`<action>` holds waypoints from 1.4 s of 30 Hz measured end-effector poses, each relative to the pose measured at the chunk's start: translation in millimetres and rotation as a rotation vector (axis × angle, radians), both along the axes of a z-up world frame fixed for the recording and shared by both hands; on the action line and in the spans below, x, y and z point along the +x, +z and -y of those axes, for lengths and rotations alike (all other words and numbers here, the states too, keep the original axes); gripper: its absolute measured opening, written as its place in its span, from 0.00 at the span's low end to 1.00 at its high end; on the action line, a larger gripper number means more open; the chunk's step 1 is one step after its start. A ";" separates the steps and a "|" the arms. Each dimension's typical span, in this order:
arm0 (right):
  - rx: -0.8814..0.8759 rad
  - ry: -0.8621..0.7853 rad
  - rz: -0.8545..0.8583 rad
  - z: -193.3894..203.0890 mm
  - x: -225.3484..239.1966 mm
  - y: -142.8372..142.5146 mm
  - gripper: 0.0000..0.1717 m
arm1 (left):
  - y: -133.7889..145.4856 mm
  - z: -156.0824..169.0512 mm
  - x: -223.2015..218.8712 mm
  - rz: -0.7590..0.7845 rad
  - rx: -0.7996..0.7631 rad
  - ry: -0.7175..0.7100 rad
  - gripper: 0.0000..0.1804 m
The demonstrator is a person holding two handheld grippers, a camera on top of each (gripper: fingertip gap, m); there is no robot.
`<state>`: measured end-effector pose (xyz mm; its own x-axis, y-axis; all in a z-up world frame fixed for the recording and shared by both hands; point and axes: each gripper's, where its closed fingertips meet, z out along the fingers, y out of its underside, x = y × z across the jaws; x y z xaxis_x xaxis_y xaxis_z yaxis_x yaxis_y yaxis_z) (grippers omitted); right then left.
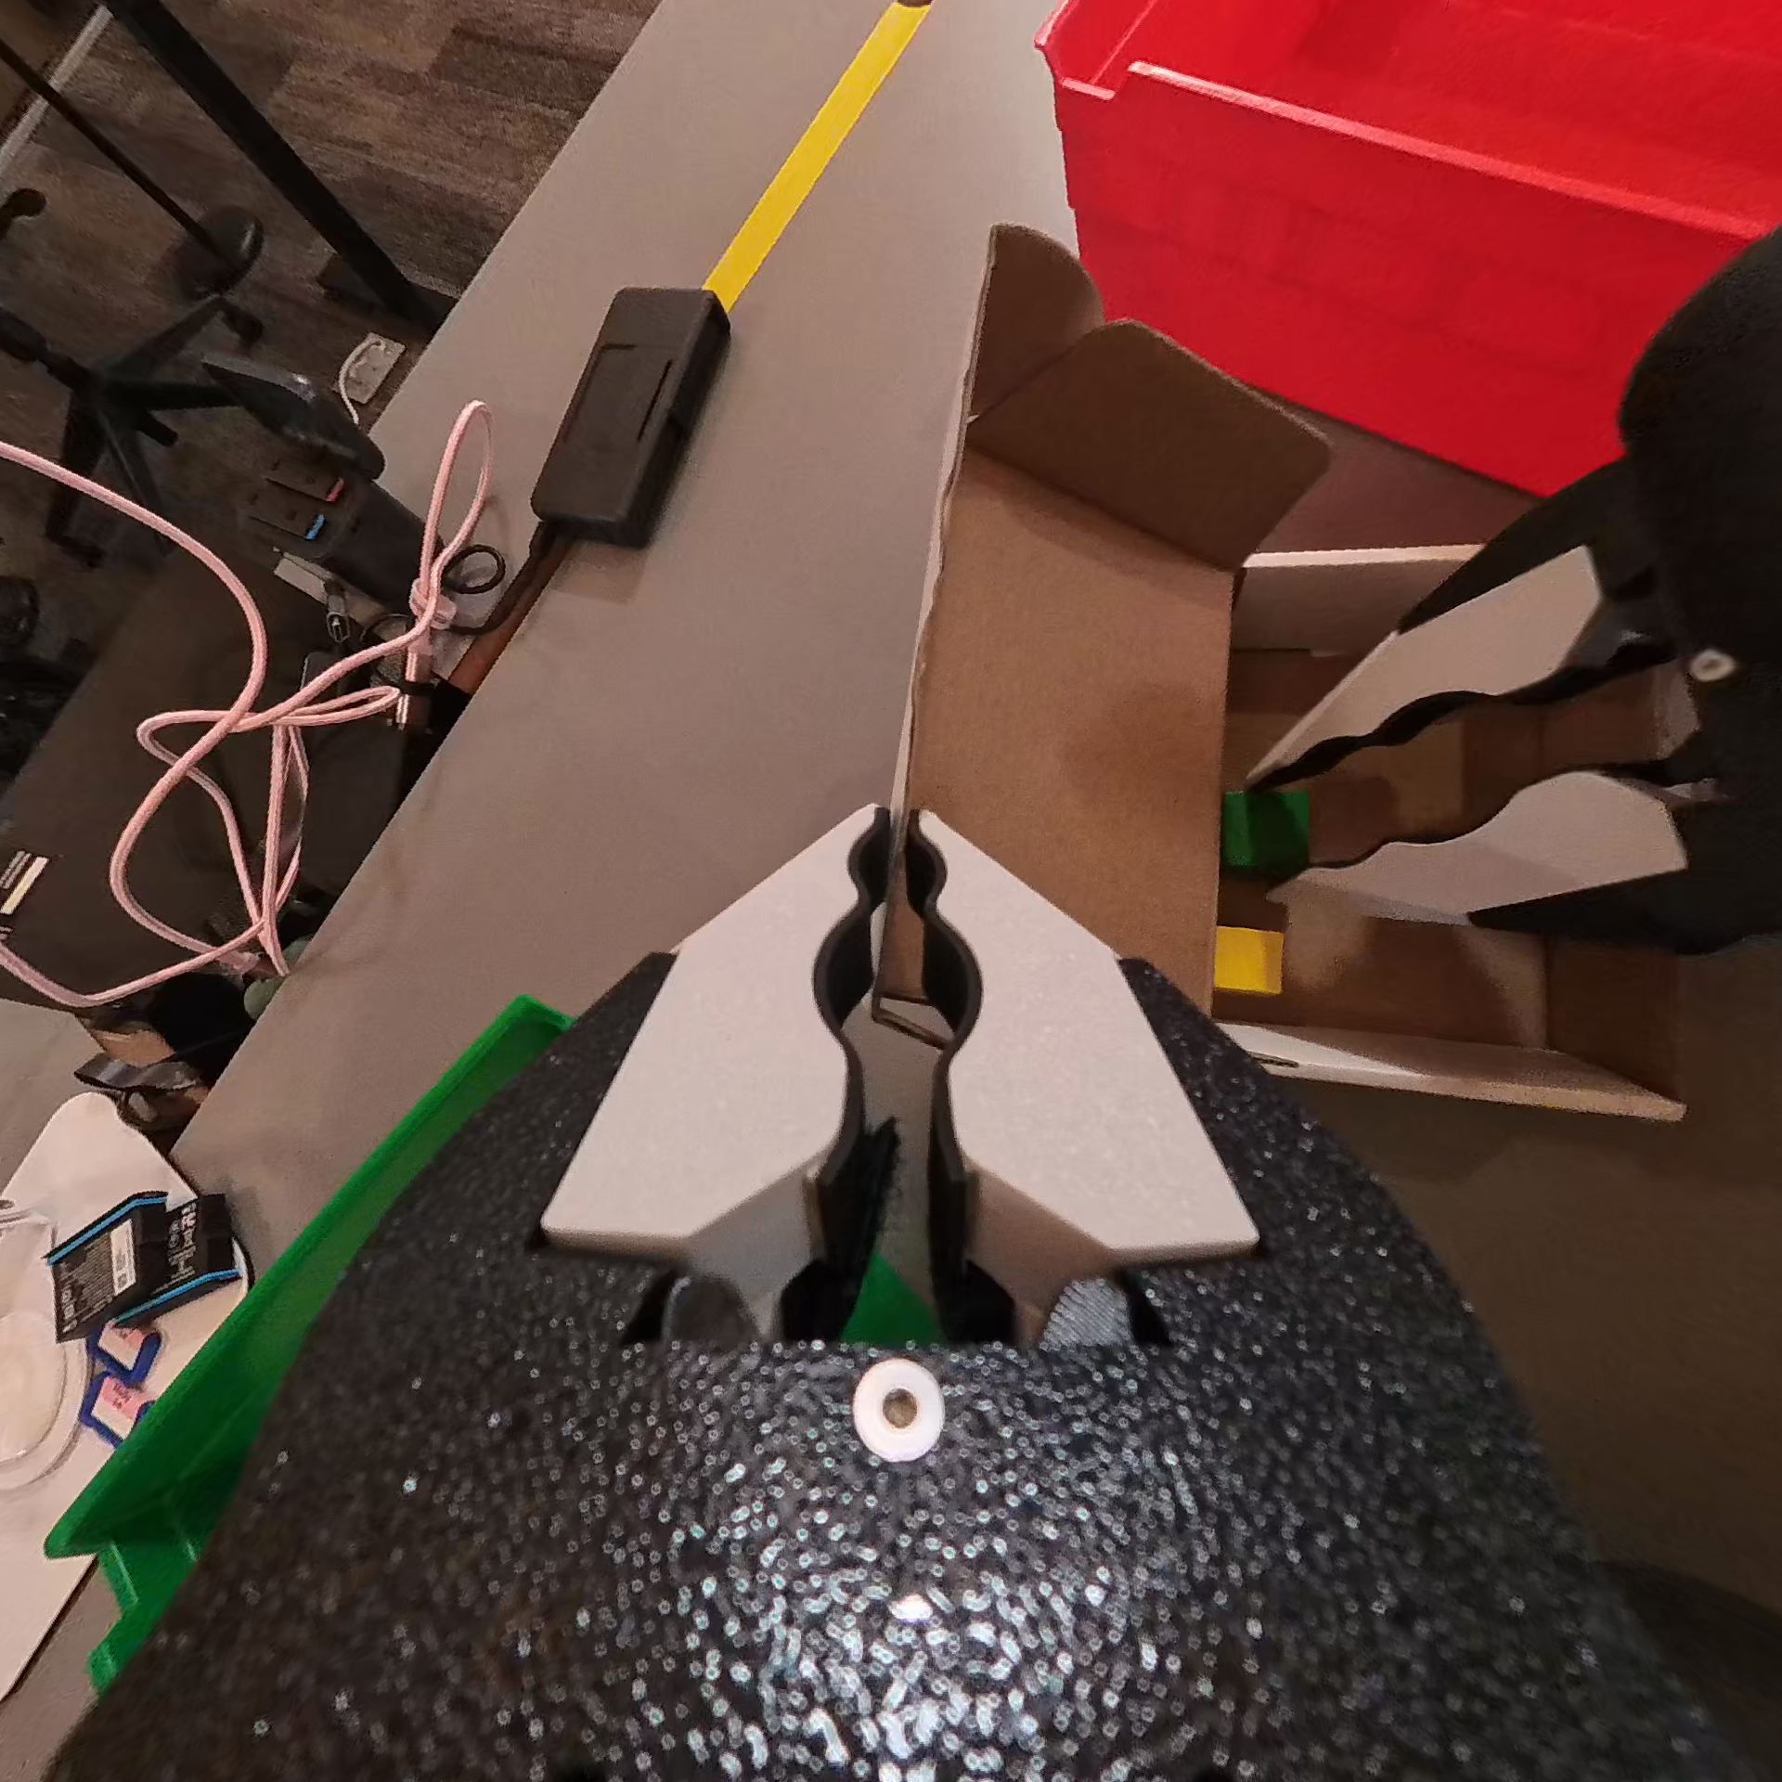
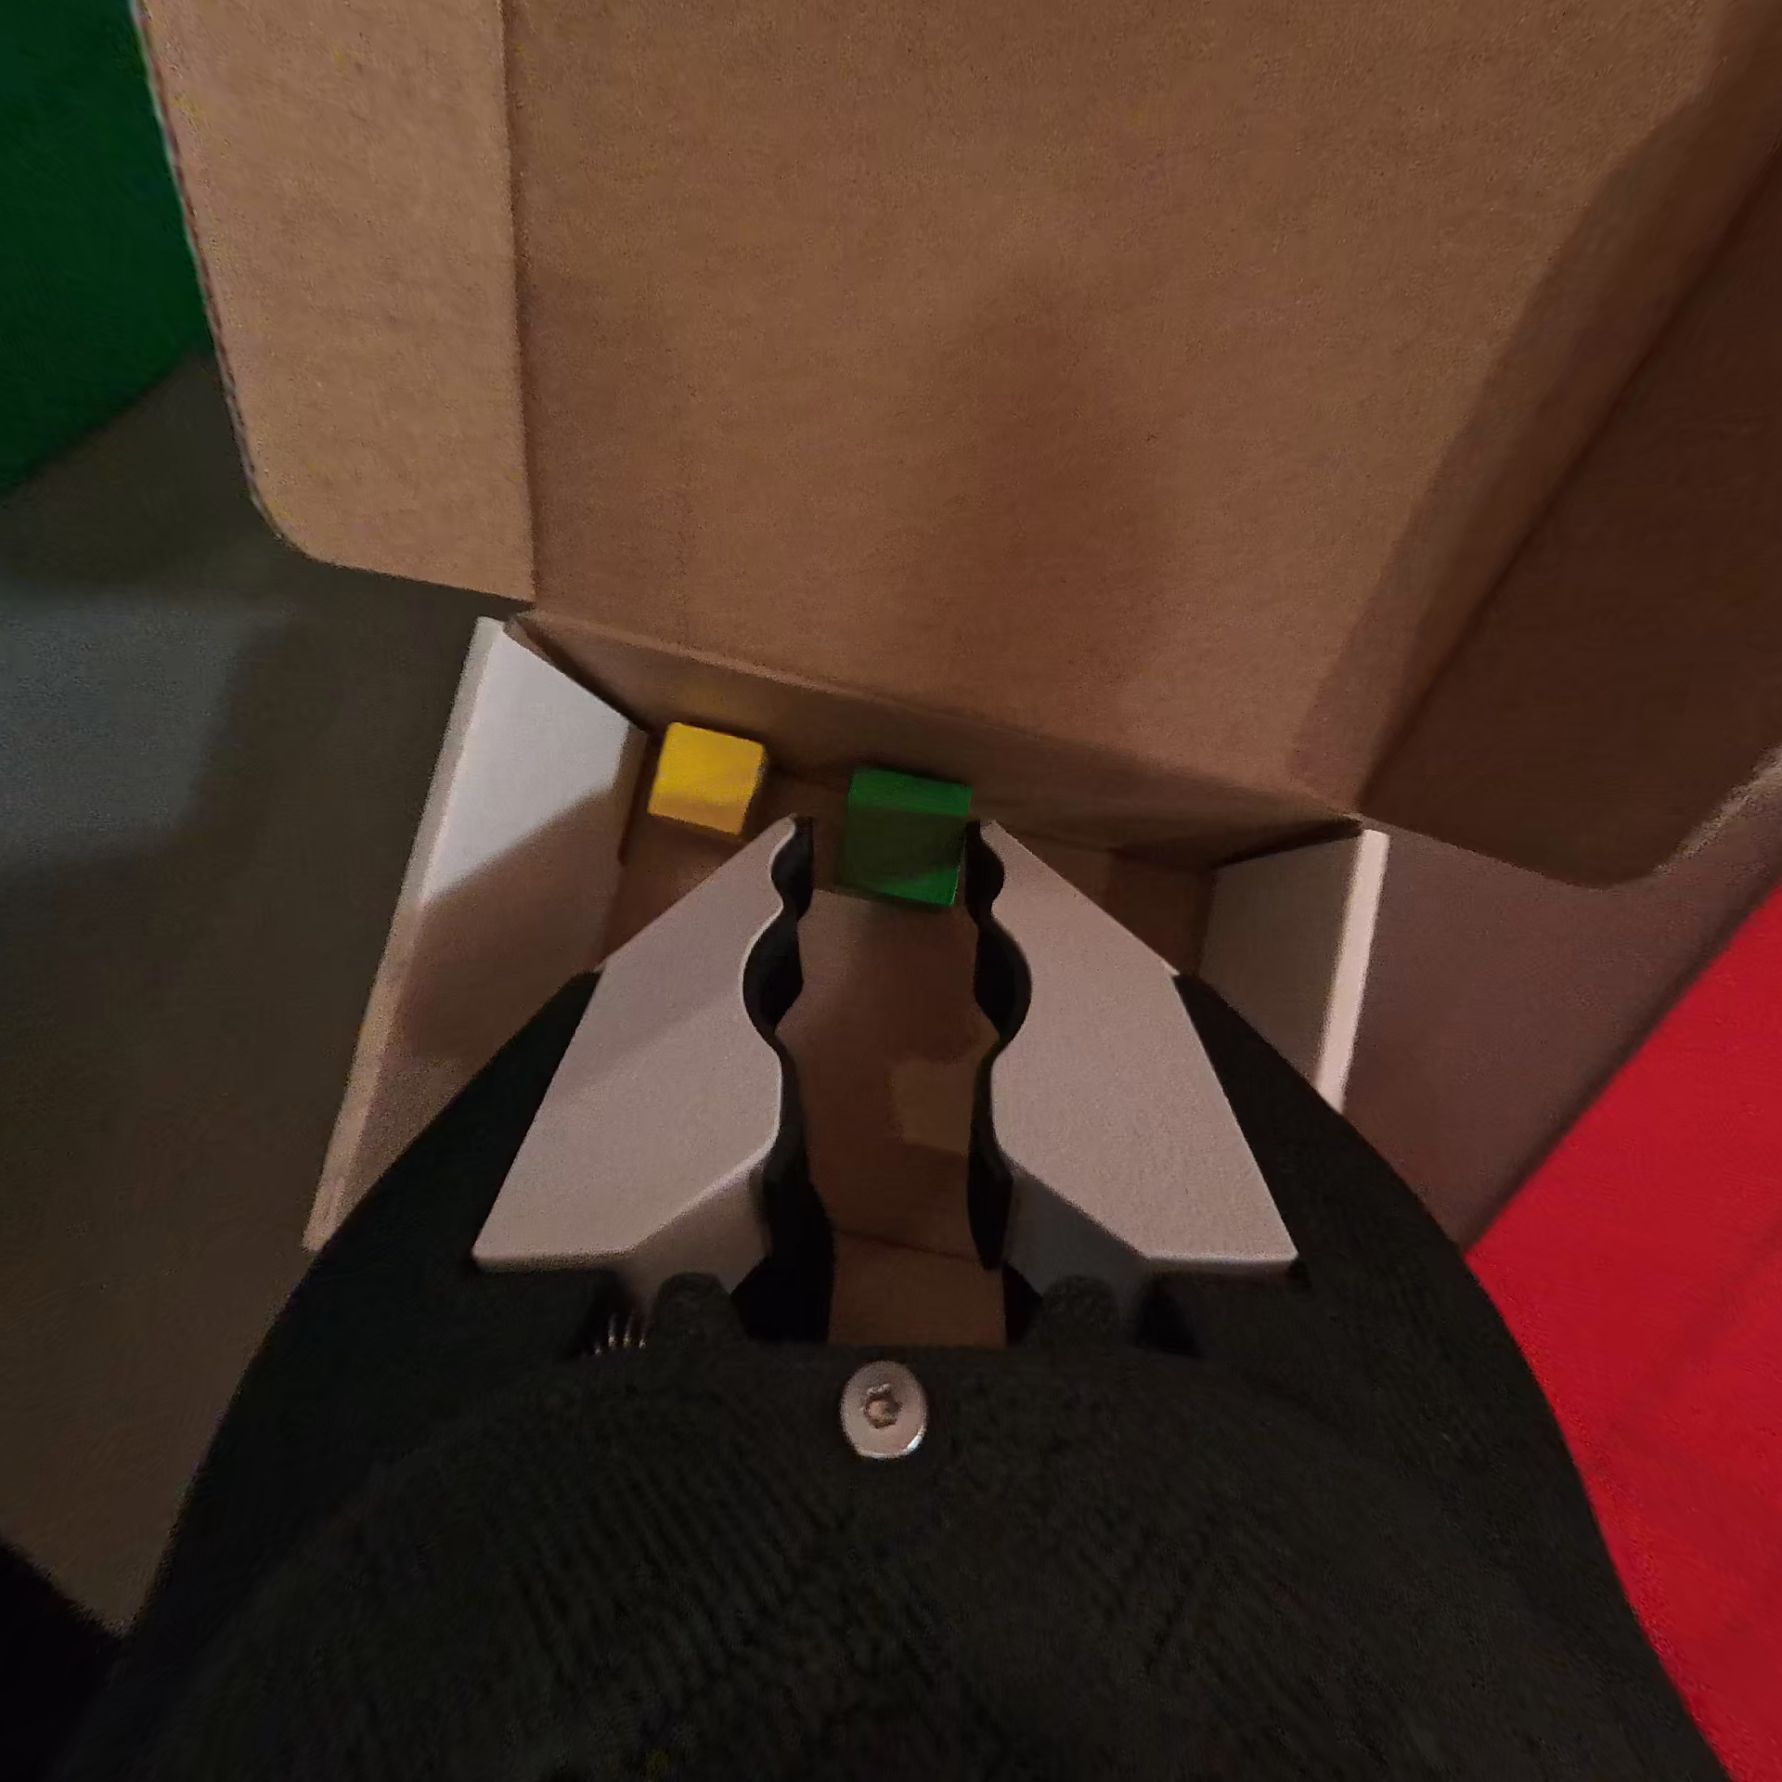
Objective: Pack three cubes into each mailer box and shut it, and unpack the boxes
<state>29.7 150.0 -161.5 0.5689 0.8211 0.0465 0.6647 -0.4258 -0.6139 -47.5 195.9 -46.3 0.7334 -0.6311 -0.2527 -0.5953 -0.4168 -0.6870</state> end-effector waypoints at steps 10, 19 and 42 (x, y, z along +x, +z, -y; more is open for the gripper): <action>0.038 0.004 0.009 5.7 12.5 18.1 0.15 | -2.0 -1.2 -0.2 -0.009 -0.005 0.000 0.01; 0.319 -0.332 0.021 -1.9 146.1 121.1 0.15 | -1.7 -0.5 -0.4 -0.009 -0.002 -0.001 0.01; -0.092 -0.628 0.105 -0.9 266.0 2.8 0.15 | -3.4 -2.3 5.2 -0.037 -0.004 -0.013 0.00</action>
<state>295.7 150.8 -158.6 0.9388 0.3365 0.0734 0.3263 -0.8009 -0.5020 -42.3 198.2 -49.7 0.7158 -0.6411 -0.2770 -0.6252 -0.4115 -0.6632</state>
